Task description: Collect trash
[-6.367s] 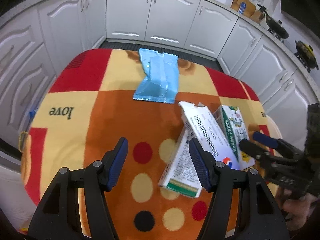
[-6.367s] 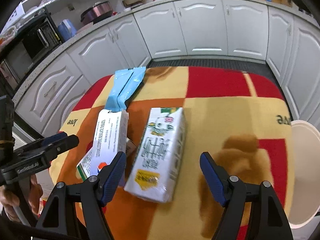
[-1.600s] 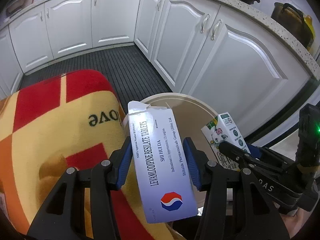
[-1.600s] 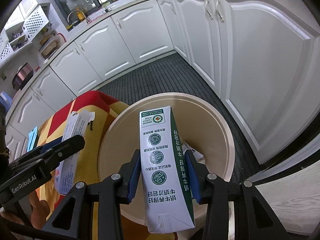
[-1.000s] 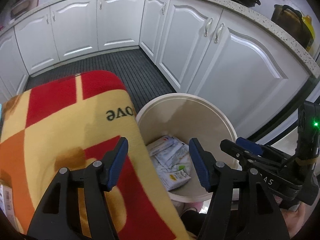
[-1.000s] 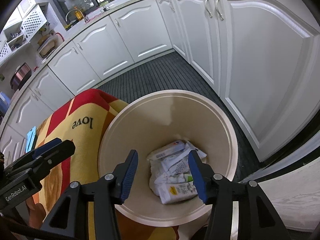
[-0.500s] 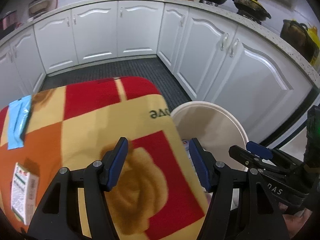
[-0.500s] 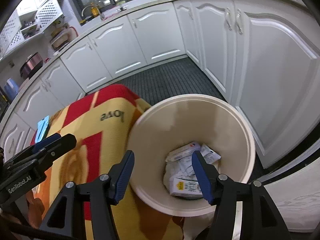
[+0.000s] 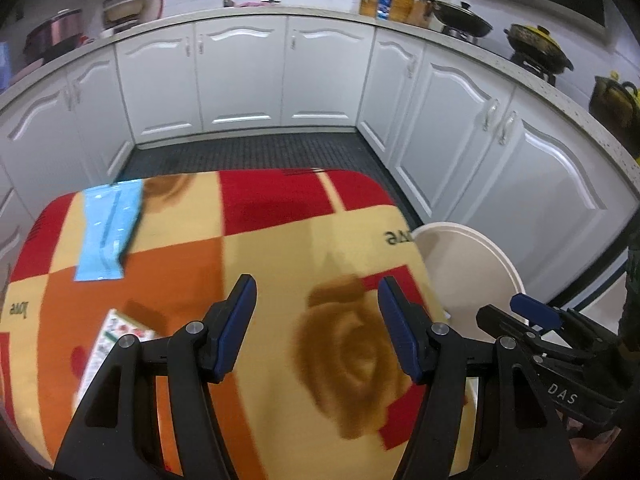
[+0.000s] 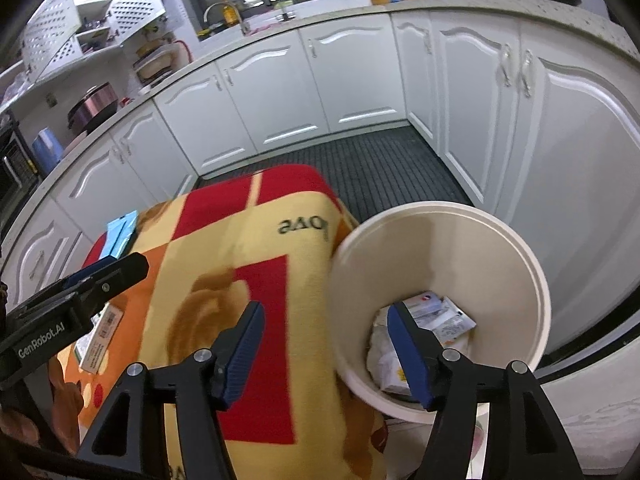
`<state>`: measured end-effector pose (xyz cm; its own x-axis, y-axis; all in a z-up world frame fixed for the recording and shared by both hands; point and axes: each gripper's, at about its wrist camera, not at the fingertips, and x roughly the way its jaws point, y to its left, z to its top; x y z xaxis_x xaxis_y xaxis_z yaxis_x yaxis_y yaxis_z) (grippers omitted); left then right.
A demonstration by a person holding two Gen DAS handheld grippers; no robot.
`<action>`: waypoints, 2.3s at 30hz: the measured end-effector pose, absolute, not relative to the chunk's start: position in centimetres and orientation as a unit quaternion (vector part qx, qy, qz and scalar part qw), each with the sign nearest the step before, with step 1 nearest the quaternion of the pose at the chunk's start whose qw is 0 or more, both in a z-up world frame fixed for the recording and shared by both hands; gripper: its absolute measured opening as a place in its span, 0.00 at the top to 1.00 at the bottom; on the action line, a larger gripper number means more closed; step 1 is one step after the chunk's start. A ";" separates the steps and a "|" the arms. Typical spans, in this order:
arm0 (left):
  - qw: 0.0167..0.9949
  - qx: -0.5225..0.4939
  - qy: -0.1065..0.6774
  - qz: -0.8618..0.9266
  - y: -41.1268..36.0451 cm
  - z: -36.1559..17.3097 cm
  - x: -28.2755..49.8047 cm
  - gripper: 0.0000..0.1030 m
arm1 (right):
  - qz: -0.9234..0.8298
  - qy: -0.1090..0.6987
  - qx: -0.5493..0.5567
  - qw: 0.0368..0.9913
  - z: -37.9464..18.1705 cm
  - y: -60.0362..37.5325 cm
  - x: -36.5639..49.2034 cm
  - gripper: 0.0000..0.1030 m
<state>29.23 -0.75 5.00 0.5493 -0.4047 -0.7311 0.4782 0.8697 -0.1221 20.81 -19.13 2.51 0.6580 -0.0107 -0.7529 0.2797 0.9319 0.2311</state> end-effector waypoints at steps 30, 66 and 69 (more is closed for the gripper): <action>0.890 0.008 0.447 -0.096 21.1 3.4 37.5 0.33 | 0.115 0.496 0.174 0.843 -1.0 1.2 30.1 0.28; 0.868 -0.006 0.485 -0.109 12.8 -2.7 46.7 0.41 | 0.057 0.492 0.127 0.860 -2.6 -3.0 31.4 0.30; 0.866 -0.026 0.483 -0.123 13.8 -1.8 45.6 0.48 | 0.058 0.485 0.116 0.865 -2.5 -3.1 31.0 0.38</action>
